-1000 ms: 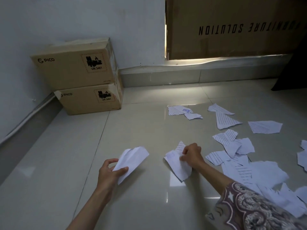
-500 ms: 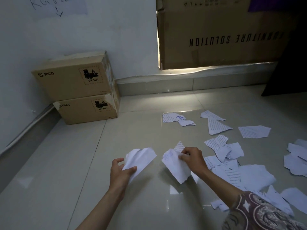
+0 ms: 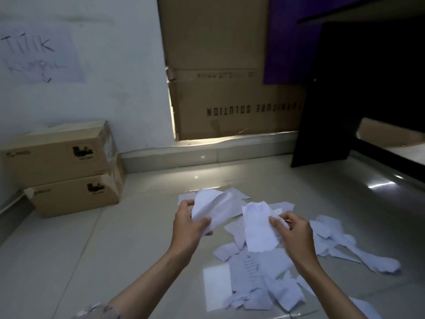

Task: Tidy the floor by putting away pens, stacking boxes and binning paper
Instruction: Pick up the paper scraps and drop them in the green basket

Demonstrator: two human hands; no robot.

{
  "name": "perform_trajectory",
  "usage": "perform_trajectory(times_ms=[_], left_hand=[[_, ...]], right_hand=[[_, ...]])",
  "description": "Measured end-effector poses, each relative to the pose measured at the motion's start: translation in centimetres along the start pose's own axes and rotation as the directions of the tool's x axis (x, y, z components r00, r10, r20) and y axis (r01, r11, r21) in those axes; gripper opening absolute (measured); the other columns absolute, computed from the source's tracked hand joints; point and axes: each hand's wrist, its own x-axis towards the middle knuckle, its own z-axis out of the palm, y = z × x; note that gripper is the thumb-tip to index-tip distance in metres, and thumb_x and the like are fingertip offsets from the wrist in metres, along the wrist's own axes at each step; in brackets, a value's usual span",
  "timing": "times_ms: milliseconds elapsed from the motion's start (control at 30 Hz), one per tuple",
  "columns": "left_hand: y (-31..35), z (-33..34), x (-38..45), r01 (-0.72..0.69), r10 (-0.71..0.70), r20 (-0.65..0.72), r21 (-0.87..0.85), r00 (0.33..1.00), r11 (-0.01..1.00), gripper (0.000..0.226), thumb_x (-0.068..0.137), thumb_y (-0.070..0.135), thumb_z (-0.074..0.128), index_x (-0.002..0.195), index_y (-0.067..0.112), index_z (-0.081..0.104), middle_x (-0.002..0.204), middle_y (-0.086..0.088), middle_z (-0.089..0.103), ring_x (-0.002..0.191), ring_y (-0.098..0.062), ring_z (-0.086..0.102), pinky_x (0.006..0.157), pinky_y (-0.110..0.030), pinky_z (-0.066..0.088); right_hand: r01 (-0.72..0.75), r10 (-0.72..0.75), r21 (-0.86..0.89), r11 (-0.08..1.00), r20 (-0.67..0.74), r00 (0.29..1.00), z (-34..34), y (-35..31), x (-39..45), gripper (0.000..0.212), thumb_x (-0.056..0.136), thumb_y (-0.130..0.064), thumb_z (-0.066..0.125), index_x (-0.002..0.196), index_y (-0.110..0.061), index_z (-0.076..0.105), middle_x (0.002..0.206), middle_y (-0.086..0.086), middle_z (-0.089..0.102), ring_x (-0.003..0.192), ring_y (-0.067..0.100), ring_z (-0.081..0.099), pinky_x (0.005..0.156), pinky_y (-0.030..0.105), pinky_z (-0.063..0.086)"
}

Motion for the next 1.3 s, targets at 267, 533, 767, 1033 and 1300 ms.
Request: perform_trajectory(times_ms=[267,533,767,1033,1300], left_hand=[[6.9,11.5,-5.6,-0.103,0.113,0.243,-0.053,0.964,0.993,0.026,0.084,-0.004,0.059,0.103,0.012,0.053,0.094,-0.004,0.061,0.080,-0.020,0.065,0.054,-0.028,0.058],[10.9,21.4,-11.6,-0.114,0.173,0.544,-0.140,0.821,0.984,0.026,0.087,-0.005,0.054,0.084,0.021,0.052,0.095,-0.006,0.062,0.077,-0.029,0.068,0.049,-0.023,0.054],[11.6,28.5,-19.0,-0.025,0.143,0.758,-0.165,0.636,0.986,0.029,0.088,-0.005,0.043,0.086,0.023,0.049,0.106,-0.011,0.058,0.090,-0.039,0.065,0.044,-0.017,0.049],[10.3,31.6,-24.8,-0.035,0.124,0.969,-0.120,0.214,0.992,0.040,0.097,0.003,0.037,0.133,0.020,0.039,0.122,0.006,0.056,0.106,-0.007,0.059,0.078,-0.017,0.054],[9.2,32.4,-25.0,-0.038,0.081,0.984,-0.076,0.158,0.996,0.062,0.095,0.015,0.050,0.148,0.017,0.019,0.144,-0.004,0.040,0.121,-0.012,0.047,0.097,-0.025,0.044]], right_hand=[[-0.023,0.041,0.058,0.998,-0.334,0.942,-14.1,-2.1,-3.7,0.032,0.086,-0.018,0.065,0.067,0.005,0.054,0.059,0.015,0.048,0.056,0.018,0.043,0.055,0.030,0.031],[0.002,-0.047,-0.078,0.997,-0.593,0.804,-25.8,-4.5,-10.8,0.029,0.087,-0.015,0.063,0.061,-0.006,0.054,0.057,0.012,0.055,0.052,0.019,0.044,0.052,0.028,0.034],[-0.136,-0.144,-0.345,0.929,-0.674,0.725,-32.3,-6.1,-16.6,0.019,0.092,-0.018,0.055,0.075,-0.010,0.059,0.072,0.006,0.064,0.067,0.017,0.062,0.050,0.034,0.044],[-0.381,-0.063,-0.387,0.839,-0.766,0.640,-36.3,-4.5,-21.1,0.018,0.093,-0.018,0.053,0.079,-0.007,0.057,0.073,0.020,0.062,0.065,0.036,0.060,0.051,0.037,0.040],[-0.568,0.214,-0.252,0.784,-0.749,0.627,-36.2,-3.0,-22.2,0.042,0.094,-0.035,0.048,0.131,-0.016,0.045,0.090,0.002,0.069,0.084,0.018,0.064,0.072,0.030,0.050]])
